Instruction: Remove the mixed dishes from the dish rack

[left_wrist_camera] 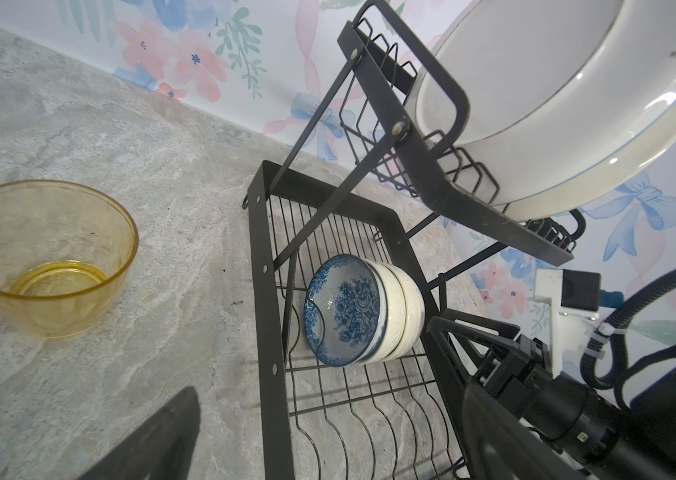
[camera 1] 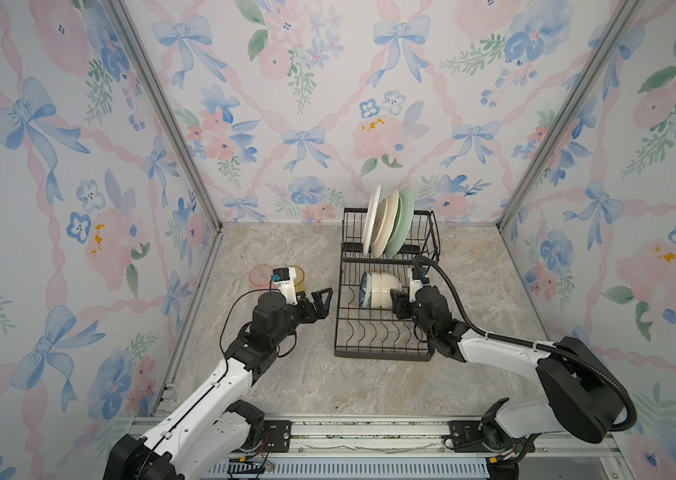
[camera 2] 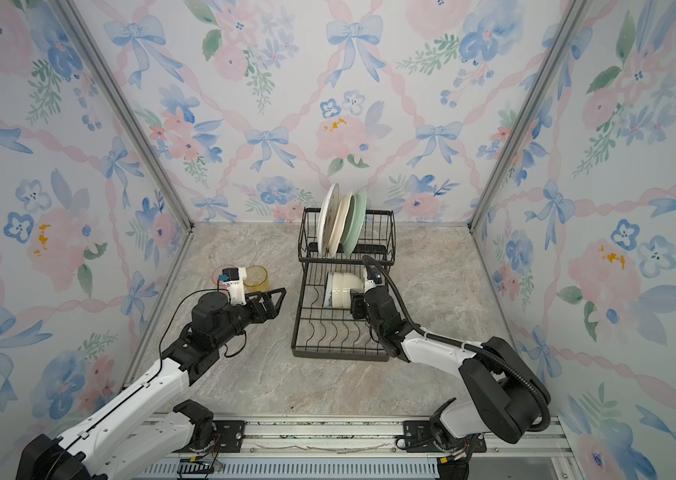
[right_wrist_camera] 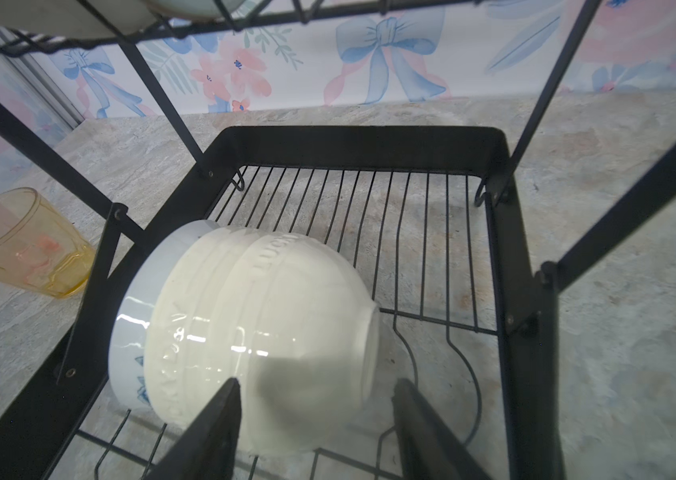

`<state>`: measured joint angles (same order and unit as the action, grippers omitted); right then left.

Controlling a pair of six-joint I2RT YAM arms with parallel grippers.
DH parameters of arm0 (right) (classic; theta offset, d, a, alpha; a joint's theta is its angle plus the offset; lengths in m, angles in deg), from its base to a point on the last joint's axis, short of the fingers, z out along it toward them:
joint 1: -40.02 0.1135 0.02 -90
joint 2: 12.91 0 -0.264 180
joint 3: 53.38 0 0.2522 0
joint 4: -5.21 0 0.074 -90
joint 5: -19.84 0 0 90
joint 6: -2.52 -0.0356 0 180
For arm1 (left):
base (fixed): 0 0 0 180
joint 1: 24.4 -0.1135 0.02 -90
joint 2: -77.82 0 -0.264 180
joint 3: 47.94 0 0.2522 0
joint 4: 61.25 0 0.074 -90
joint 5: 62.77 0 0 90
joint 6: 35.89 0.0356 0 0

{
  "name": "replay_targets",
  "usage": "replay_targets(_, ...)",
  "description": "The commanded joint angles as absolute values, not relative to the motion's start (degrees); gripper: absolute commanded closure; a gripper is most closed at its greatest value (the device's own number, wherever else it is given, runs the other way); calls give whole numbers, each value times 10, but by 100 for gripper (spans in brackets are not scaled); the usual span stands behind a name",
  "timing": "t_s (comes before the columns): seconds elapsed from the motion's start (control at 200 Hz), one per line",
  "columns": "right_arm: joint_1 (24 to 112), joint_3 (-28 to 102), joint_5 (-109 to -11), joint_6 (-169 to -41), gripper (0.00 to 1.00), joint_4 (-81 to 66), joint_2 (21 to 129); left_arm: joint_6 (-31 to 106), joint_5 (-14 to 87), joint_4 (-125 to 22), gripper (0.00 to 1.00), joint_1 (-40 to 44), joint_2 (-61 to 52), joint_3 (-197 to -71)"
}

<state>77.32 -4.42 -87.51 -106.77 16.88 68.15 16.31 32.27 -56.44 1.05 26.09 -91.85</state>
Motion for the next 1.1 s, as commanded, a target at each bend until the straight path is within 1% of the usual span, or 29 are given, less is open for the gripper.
replay_targets(0.0, 776, -49, -890, -1073, 39, 140, 656, 157, 330, -576, 2, 7, 257, -910)
replay_targets(0.065, 776, -45, -885, -1073, 36, 129, 652, 156, 330, -577, 2, 7, 256, -909)
replay_targets(0.17, 776, -38, -874, -1081, 26, 114, 657, 156, 333, -578, 2, 7, 256, -909)
replay_targets(0.275, 776, -48, -846, -1085, 12, 136, 667, 156, 333, -578, 2, 7, 258, -908)
replay_targets(0.35, 777, -63, -842, -1084, 8, 163, 675, 156, 333, -578, 2, 7, 260, -907)
replay_targets(0.41, 779, -87, -842, -1078, 6, 213, 682, 156, 333, -578, 2, 6, 260, -906)
replay_targets(0.495, 779, -112, -845, -1066, 5, 275, 703, 155, 335, -579, 2, 6, 259, -905)
replay_targets(0.725, 780, -127, -827, -1053, 5, 393, 780, 157, 335, -578, 2, 7, 261, -906)
replay_targets(0.845, 780, -124, -822, -1051, 5, 412, 800, 159, 332, -578, 2, 6, 263, -904)
replay_targets(1.095, 781, -120, -837, -1025, 5, 417, 806, 158, 335, -579, 2, 6, 254, -904)
